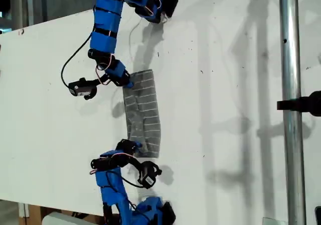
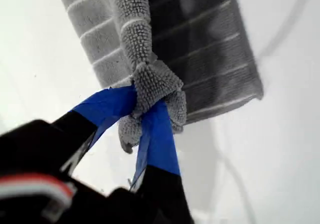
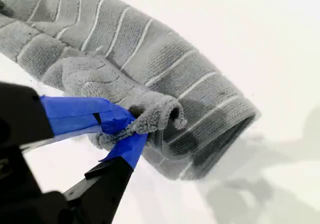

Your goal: Grasp corners of a towel and fold twice.

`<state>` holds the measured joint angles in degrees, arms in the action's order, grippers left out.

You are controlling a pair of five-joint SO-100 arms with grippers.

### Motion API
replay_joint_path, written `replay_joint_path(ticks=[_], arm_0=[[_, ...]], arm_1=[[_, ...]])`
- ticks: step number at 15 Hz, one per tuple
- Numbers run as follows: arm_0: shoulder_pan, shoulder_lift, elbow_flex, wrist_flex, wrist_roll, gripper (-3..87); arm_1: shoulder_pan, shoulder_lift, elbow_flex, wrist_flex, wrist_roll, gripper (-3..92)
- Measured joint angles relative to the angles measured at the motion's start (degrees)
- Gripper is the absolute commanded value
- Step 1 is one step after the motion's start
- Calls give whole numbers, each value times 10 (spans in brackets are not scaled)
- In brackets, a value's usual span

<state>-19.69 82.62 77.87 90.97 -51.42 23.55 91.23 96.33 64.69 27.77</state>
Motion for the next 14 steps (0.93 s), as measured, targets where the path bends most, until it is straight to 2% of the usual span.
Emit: replay_joint_path(ticks=[2, 5, 8, 14], arm_0=[[-88, -33, -37, 5, 76, -27], [-166, -40, -96, 28, 115, -27], [-161, -15, -67, 39, 92, -26], [-71, -85, 10, -23, 18, -26]], arm_1=[[76, -65, -73, -7, -57, -2], [136, -75, -154, 4, -102, -2], [127, -20, -135, 15, -108, -2], [66, -45, -10, -7, -85, -2]])
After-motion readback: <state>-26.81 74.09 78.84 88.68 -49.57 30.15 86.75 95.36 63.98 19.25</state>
